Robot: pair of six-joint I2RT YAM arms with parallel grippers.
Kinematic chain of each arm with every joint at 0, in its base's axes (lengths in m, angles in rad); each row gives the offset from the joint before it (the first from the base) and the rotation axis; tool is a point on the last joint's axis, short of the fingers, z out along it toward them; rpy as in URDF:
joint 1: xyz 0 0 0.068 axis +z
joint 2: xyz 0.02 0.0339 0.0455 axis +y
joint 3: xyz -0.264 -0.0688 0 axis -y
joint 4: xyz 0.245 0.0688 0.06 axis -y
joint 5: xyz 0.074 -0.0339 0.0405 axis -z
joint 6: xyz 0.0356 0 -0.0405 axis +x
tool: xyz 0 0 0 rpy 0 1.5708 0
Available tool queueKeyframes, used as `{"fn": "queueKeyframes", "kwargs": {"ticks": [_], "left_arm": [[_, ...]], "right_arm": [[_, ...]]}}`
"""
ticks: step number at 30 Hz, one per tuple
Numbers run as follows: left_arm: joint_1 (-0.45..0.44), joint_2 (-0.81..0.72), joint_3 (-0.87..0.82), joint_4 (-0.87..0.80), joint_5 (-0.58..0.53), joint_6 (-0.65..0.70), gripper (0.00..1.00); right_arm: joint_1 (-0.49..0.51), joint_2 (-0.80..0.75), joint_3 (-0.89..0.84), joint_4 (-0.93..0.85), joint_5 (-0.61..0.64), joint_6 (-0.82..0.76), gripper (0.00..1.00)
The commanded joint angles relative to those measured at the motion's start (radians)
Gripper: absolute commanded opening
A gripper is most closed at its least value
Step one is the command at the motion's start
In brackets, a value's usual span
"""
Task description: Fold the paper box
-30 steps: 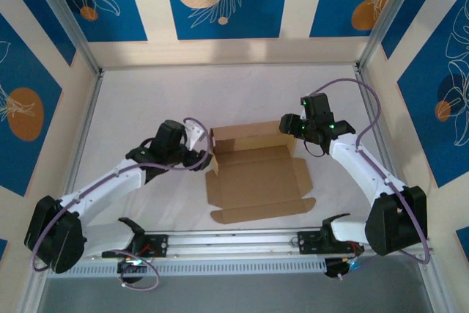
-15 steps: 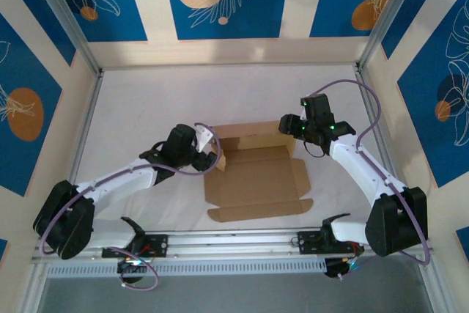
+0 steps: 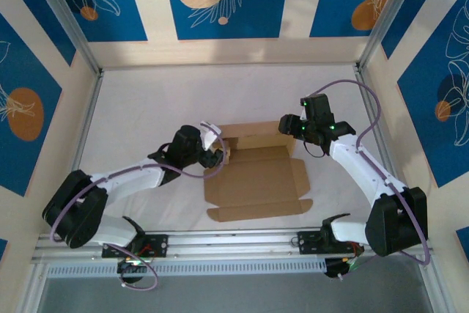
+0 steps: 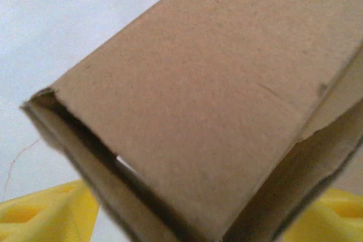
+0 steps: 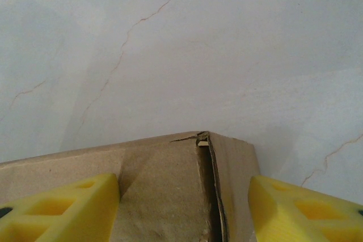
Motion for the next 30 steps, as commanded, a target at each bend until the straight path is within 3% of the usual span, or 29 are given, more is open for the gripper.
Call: {"fn": "queueKeyframes", "kwargs": {"ticks": [1,7,17,20,26,30], "left_arm": [[-0.012,0.035,-0.013,0.097,-0.044,0.035,0.78],[-0.012,0.086,0.004,0.148,-0.108,0.049,0.69],[-0.012,0.117,0.010,0.188,-0.199,0.070,0.40],[-0.012,0.132,0.012,0.203,-0.211,0.078,0.35],[-0.013,0.151,0.010,0.235,-0.305,0.097,0.23],[-0.013,0.167,0.029,0.235,-0.302,0.140,0.16]], "right_arm": [[0.003,-0.001,-0.026,-0.097,-0.039,-0.005,0.63],[0.005,-0.006,-0.030,-0.101,-0.049,-0.001,0.63],[0.040,-0.028,-0.027,-0.120,-0.045,0.033,0.63],[0.050,-0.036,-0.038,-0.117,-0.058,0.058,0.63],[0.086,-0.064,-0.067,-0.113,-0.134,0.117,0.63],[0.104,-0.083,-0.041,-0.132,-0.237,0.108,0.66]]}}
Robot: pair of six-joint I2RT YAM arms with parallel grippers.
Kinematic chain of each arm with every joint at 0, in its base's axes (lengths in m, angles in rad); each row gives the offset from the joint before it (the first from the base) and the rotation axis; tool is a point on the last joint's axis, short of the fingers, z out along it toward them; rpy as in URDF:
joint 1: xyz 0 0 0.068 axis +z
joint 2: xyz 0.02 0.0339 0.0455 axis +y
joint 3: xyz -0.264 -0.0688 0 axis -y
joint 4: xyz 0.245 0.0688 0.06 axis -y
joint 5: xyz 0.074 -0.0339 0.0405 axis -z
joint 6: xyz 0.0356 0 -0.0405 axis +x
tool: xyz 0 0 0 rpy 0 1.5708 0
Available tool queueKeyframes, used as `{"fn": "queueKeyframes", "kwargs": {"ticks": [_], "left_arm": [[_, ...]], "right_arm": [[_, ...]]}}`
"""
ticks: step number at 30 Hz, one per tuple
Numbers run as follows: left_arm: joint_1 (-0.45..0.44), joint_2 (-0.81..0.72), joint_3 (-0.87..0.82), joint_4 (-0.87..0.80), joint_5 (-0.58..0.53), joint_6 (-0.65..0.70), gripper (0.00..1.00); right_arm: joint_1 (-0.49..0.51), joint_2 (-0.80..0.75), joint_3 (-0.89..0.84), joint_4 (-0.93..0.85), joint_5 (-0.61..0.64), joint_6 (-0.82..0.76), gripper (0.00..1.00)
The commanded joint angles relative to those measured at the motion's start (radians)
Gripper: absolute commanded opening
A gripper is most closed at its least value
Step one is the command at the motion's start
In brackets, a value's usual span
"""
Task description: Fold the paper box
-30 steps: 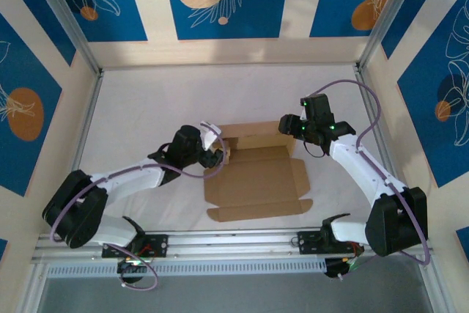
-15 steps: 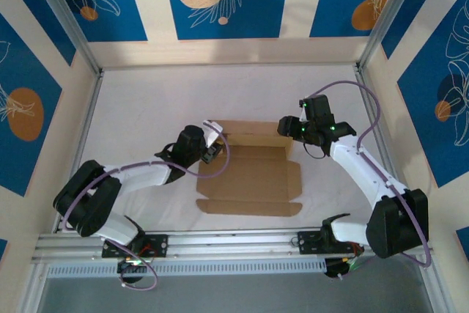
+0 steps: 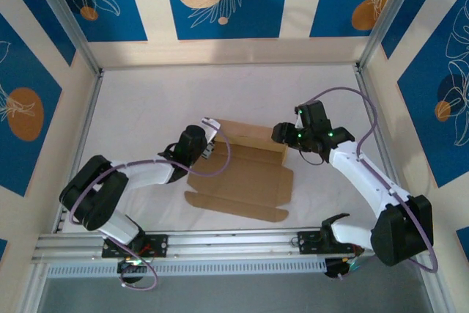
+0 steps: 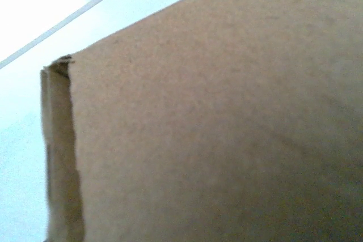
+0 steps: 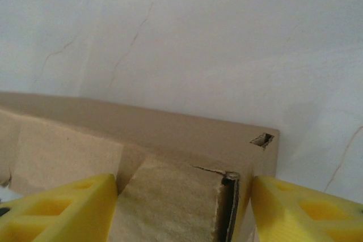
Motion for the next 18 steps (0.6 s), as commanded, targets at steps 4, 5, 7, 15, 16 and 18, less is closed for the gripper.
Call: {"fn": "queueKeyframes", "kwargs": {"ticks": [4,5,7,15,16,18], "left_arm": [[-0.010,0.015,0.044,0.027,0.068,0.161,0.13],[-0.009,0.014,0.049,0.023,0.087,0.187,0.12],[-0.003,0.011,0.061,0.021,0.118,0.215,0.10],[0.018,-0.025,0.103,-0.016,0.413,0.253,0.09],[0.017,-0.023,0.114,-0.033,0.440,0.262,0.10],[0.018,-0.015,0.133,-0.056,0.460,0.284,0.11]], "right_arm": [[0.024,-0.054,0.089,-0.169,-0.058,-0.047,0.70],[0.023,-0.062,0.120,-0.190,-0.020,-0.062,0.71],[0.015,-0.068,0.172,-0.214,0.017,-0.086,0.72],[-0.092,0.160,0.377,-0.238,-0.107,-0.118,0.73],[-0.099,0.201,0.397,-0.237,-0.150,-0.119,0.73],[-0.108,0.271,0.430,-0.240,-0.225,-0.113,0.71]]}}
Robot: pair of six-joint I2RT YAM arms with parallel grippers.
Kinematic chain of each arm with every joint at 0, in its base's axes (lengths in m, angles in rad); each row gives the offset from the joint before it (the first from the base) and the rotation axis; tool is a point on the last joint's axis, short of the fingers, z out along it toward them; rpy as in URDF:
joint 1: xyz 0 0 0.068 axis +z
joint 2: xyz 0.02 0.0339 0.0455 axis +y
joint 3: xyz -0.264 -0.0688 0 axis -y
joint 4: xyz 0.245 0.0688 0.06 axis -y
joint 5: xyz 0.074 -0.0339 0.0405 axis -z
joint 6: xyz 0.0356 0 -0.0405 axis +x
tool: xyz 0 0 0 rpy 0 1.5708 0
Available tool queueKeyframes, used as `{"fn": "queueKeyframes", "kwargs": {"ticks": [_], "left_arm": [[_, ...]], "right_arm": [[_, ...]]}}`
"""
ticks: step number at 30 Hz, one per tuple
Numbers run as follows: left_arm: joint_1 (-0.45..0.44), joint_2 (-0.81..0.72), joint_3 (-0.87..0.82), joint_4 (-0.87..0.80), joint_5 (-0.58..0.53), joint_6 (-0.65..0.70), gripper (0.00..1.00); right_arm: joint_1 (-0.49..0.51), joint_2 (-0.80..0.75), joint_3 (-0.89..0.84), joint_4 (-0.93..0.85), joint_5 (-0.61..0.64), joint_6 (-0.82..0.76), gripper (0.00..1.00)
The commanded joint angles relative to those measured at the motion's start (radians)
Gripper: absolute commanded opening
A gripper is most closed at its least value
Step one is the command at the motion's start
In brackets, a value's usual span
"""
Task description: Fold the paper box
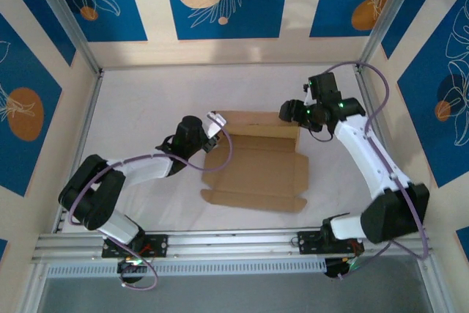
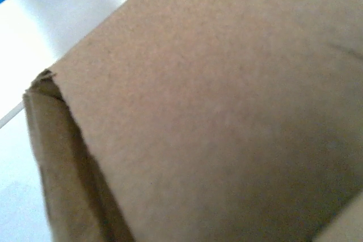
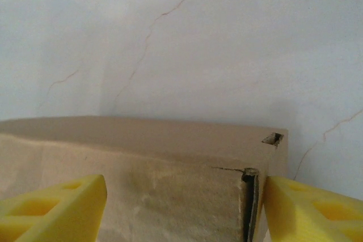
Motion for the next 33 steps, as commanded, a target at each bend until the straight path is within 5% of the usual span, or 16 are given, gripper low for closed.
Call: {"fn": "queueKeyframes", "kwargs": {"ticks": [1,8,18,26,33], "left_arm": [[-0.027,0.000,0.058,-0.046,0.216,0.116,0.11],[-0.007,0.064,0.109,-0.047,0.048,0.066,0.12],[0.048,0.072,0.104,0.008,0.108,0.095,0.12],[0.065,0.068,0.147,-0.059,0.174,0.151,0.12],[0.085,0.094,0.161,-0.056,0.119,0.113,0.11]], "right_arm": [[0.016,0.094,0.043,0.044,-0.252,-0.014,0.70],[0.112,0.034,0.013,0.049,-0.256,-0.019,0.74],[0.137,-0.167,0.036,-0.145,-0.220,-0.069,0.79],[0.182,-0.145,-0.002,-0.236,-0.202,-0.131,0.78],[0.244,-0.181,-0.016,-0.291,-0.130,-0.120,0.78]]}}
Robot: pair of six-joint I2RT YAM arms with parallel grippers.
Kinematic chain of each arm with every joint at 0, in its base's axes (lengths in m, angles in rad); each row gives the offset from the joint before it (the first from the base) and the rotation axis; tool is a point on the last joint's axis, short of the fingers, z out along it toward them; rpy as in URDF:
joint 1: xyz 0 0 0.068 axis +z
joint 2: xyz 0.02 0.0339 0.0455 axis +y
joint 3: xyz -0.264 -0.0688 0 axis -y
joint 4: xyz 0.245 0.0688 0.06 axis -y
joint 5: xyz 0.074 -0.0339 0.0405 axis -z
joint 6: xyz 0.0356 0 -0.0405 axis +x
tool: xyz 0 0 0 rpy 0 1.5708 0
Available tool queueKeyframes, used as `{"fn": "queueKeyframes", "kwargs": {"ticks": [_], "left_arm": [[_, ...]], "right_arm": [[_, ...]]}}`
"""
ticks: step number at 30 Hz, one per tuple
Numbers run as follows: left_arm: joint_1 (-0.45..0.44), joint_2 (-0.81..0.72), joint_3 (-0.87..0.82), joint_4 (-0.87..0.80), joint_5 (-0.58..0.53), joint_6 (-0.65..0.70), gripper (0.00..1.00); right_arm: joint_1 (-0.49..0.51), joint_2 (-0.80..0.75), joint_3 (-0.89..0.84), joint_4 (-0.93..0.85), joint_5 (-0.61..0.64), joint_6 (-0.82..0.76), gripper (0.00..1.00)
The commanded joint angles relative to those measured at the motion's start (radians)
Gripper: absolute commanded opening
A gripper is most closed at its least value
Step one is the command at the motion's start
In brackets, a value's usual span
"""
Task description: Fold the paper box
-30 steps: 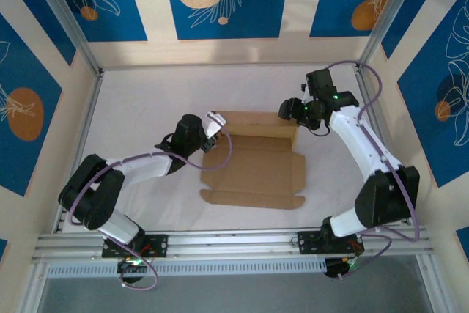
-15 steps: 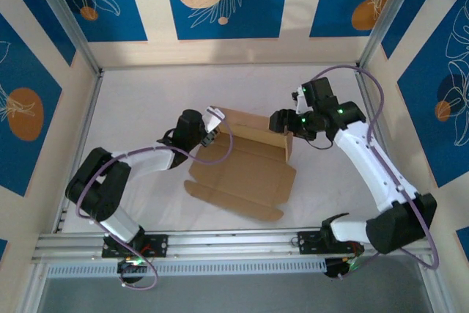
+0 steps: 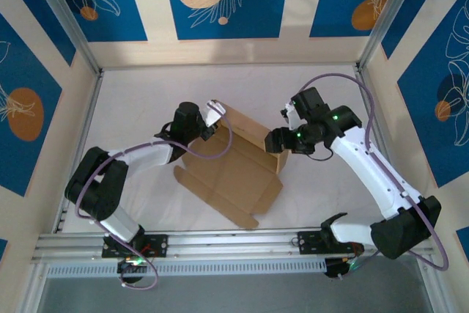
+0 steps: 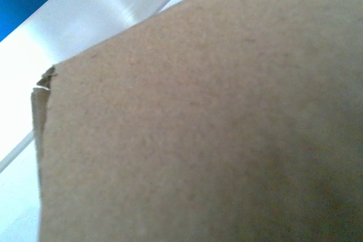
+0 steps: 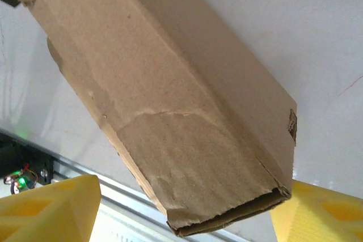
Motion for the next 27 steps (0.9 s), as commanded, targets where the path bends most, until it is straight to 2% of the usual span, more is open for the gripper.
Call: {"fn": "queueKeyframes", "kwargs": {"ticks": [1,3,8,10,13,16,18,21,23,27], "left_arm": [[0.007,0.026,0.037,-0.016,0.020,0.008,0.10],[0.020,0.035,0.043,0.001,-0.007,-0.016,0.10],[0.043,0.055,0.055,0.018,-0.041,-0.039,0.09],[0.045,0.061,0.056,0.027,-0.042,-0.038,0.09],[0.046,0.073,0.059,0.050,-0.021,-0.027,0.11],[0.044,0.099,0.074,0.078,0.050,-0.045,0.14],[0.044,0.124,0.097,0.076,0.130,-0.072,0.15],[0.044,0.154,0.099,0.108,0.215,-0.116,0.15],[0.042,0.173,0.097,0.124,0.247,-0.134,0.15],[0.035,0.207,0.093,0.139,0.272,-0.165,0.15]], "right_arm": [[0.012,-0.042,-0.020,0.025,0.010,0.000,0.78],[-0.014,-0.076,-0.057,0.049,0.050,0.027,0.79],[-0.144,-0.150,-0.133,0.158,-0.026,0.130,0.79],[-0.159,-0.153,-0.131,0.183,-0.016,0.135,0.78],[-0.157,-0.124,-0.086,0.231,-0.067,0.083,0.75],[-0.147,-0.024,-0.012,0.283,-0.171,0.032,0.68],[-0.130,0.080,0.058,0.288,-0.238,0.012,0.59],[-0.077,0.206,0.159,0.273,-0.226,-0.027,0.53],[-0.059,0.273,0.204,0.263,-0.228,-0.036,0.45],[-0.047,0.379,0.246,0.276,-0.295,-0.028,0.36]]}}
